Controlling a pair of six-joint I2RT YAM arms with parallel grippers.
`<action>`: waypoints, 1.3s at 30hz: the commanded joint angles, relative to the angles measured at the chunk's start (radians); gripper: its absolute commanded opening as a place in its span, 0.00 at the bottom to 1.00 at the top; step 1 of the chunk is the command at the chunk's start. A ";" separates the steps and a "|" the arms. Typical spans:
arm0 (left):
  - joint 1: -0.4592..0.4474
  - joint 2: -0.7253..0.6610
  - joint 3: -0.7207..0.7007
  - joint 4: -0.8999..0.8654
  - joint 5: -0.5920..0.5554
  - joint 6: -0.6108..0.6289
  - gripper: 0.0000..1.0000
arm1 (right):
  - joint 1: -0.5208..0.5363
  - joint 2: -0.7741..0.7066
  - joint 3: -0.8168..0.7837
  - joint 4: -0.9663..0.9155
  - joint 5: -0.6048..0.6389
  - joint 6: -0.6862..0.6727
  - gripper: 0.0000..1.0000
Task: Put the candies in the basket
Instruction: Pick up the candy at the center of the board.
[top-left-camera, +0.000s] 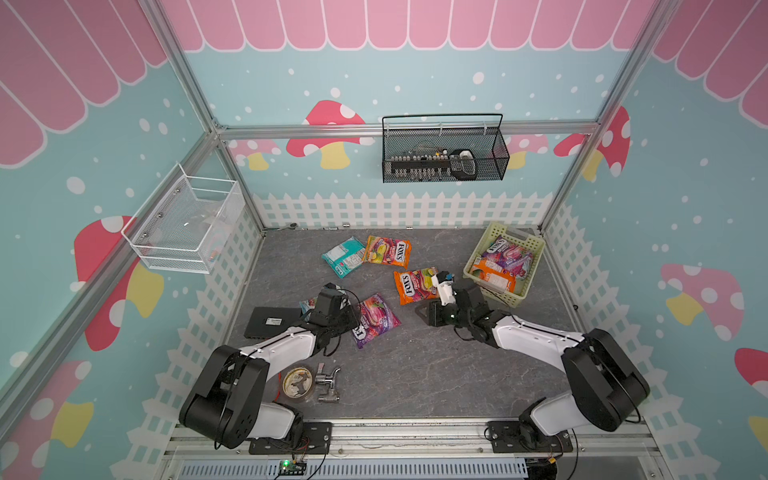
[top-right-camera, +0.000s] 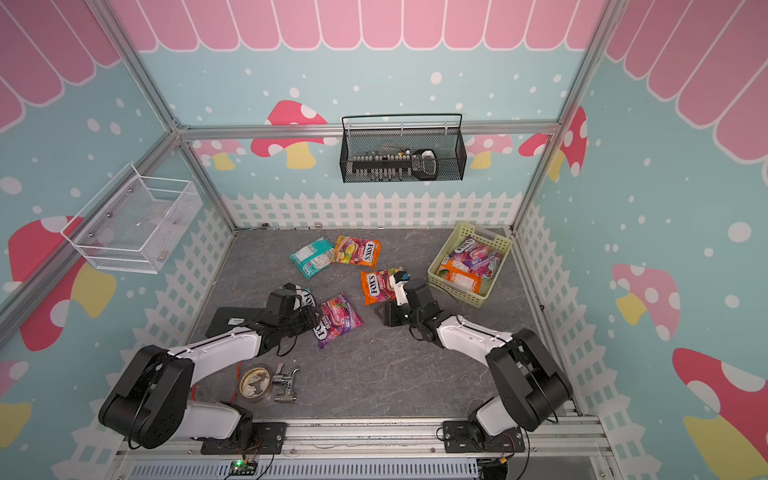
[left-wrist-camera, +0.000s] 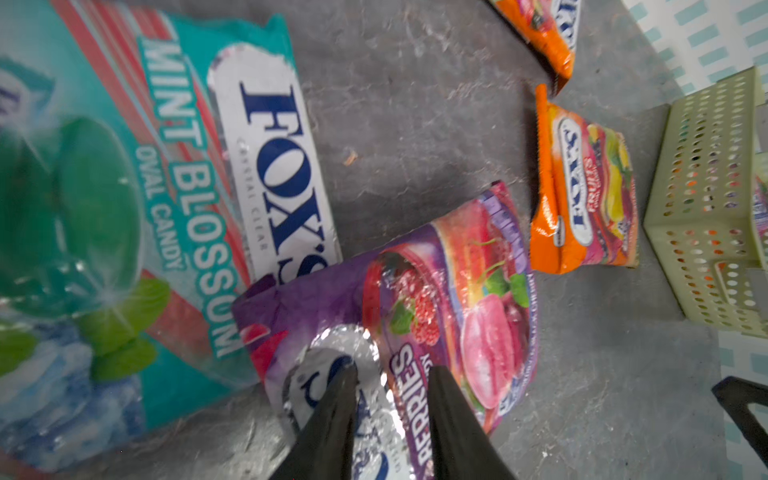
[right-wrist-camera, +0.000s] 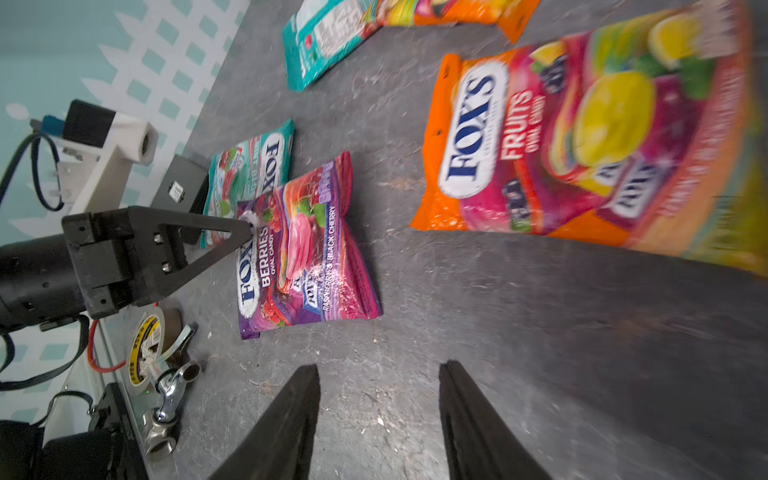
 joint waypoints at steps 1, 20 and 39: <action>0.003 0.029 -0.016 0.004 0.026 -0.022 0.32 | 0.048 0.105 0.100 0.041 -0.020 -0.079 0.52; 0.009 0.089 -0.052 0.007 -0.002 -0.022 0.33 | 0.082 0.546 0.427 0.010 -0.180 -0.175 0.51; 0.014 -0.160 -0.025 0.006 0.119 -0.009 0.69 | 0.073 0.127 0.274 -0.058 -0.151 -0.249 0.00</action>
